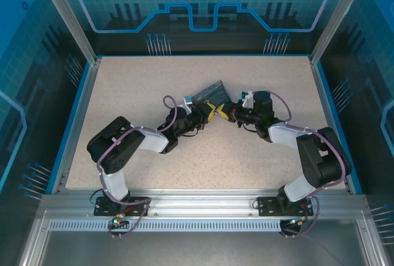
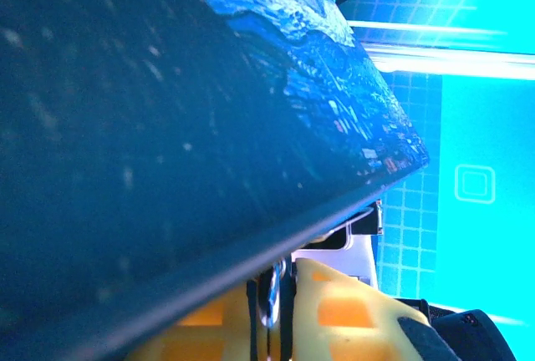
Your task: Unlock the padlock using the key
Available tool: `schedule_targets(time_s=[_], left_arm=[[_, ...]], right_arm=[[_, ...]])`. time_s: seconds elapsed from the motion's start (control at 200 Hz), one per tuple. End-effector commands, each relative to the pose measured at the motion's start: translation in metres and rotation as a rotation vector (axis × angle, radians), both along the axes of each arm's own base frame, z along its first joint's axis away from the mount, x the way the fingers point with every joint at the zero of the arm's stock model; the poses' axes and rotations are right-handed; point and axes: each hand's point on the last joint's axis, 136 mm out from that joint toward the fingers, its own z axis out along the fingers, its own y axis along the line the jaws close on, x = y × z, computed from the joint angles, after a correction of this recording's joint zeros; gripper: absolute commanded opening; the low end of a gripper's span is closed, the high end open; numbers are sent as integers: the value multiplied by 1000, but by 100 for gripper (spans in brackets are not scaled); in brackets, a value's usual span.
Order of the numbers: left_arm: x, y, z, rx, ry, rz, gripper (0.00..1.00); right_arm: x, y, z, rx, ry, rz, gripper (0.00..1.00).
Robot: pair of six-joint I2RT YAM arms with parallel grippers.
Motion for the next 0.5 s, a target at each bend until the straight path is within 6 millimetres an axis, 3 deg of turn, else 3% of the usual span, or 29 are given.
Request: schedule_targets(time_s=[0.0,0.23,0.495], left_arm=[[-28,-33,23,-54,-87,-168,0],[-34,-34,4,13,-96,-211,0],[-32,-34,-2,7,-98,-213,0]], right_arm=[[-1,17,22,73,-45,57,0],[-1,20,29,81,-40,68,0],[-5,19,15,68,-10,67,0]])
